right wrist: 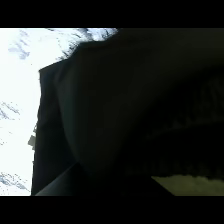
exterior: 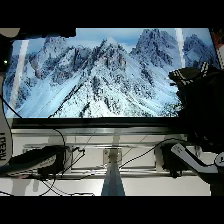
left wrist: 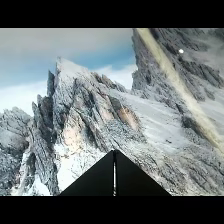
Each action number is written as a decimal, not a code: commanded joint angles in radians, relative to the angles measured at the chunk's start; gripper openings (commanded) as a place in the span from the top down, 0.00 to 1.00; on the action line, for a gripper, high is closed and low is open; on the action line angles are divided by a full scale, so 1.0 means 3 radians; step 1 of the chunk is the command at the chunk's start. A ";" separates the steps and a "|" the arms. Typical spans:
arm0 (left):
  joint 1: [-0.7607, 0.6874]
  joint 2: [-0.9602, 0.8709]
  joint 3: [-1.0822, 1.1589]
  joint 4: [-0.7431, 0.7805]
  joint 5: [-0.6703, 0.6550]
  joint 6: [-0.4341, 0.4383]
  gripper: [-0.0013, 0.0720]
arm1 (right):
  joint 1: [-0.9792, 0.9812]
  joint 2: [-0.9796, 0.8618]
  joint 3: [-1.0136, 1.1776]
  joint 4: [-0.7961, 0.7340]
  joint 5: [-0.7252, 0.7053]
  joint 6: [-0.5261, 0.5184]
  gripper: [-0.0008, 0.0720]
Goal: Fold the clothes and pants, and hang the long-sleeved shirts on hangers.
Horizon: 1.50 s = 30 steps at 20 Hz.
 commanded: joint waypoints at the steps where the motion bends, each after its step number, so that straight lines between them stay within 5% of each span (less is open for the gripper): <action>1: 0.0004 0.0003 0.0001 0.0001 0.0001 0.0000 0.97 | -0.0045 0.0211 0.0001 0.0039 -0.0004 0.0305 0.95; 4: 0.0004 0.0003 0.0001 0.0001 0.0001 0.0000 0.97 | -0.0045 0.0450 0.0001 0.0078 -0.0216 0.0969 0.95; 8: 0.0004 0.0003 0.0001 0.0001 0.0001 0.0000 0.97 | -0.0043 0.0563 0.0001 0.0282 -0.0153 0.1142 0.90; 11: 0.0004 0.0003 0.0001 0.0001 0.0001 0.0000 0.97 | -0.0045 0.0565 0.0000 0.0478 -0.0058 0.1607 0.28; 14: 0.0004 0.0003 0.0001 0.0001 0.0001 0.0000 0.97 | -0.0045 0.0559 0.0000 0.0486 -0.0126 0.1612 0.21; 25: 0.0004 0.0003 0.0001 0.0001 0.0001 0.0000 0.97 | -0.0045 0.0558 0.0000 0.0488 -0.0987 0.1619 0.23; 26: 0.0004 0.0003 0.0001 0.0001 0.0000 0.0000 0.97 | -0.0043 0.0558 0.0000 0.0512 -0.1081 0.1582 0.29; 27: 0.0004 0.0003 0.0001 0.0001 0.0001 0.0000 0.97 | -0.0043 0.0548 0.0000 0.0679 -0.1191 0.1447 0.70; 28: 0.0004 0.0003 0.0001 0.0001 0.0001 0.0000 0.97 | -0.0042 0.0524 -0.0003 0.1008 -0.1336 0.1237 0.91; 30: 0.0004 0.0003 0.0001 0.0001 0.0001 0.0000 0.97 | 0.0071 0.0431 -0.0003 0.1826 -0.1527 0.0529 0.95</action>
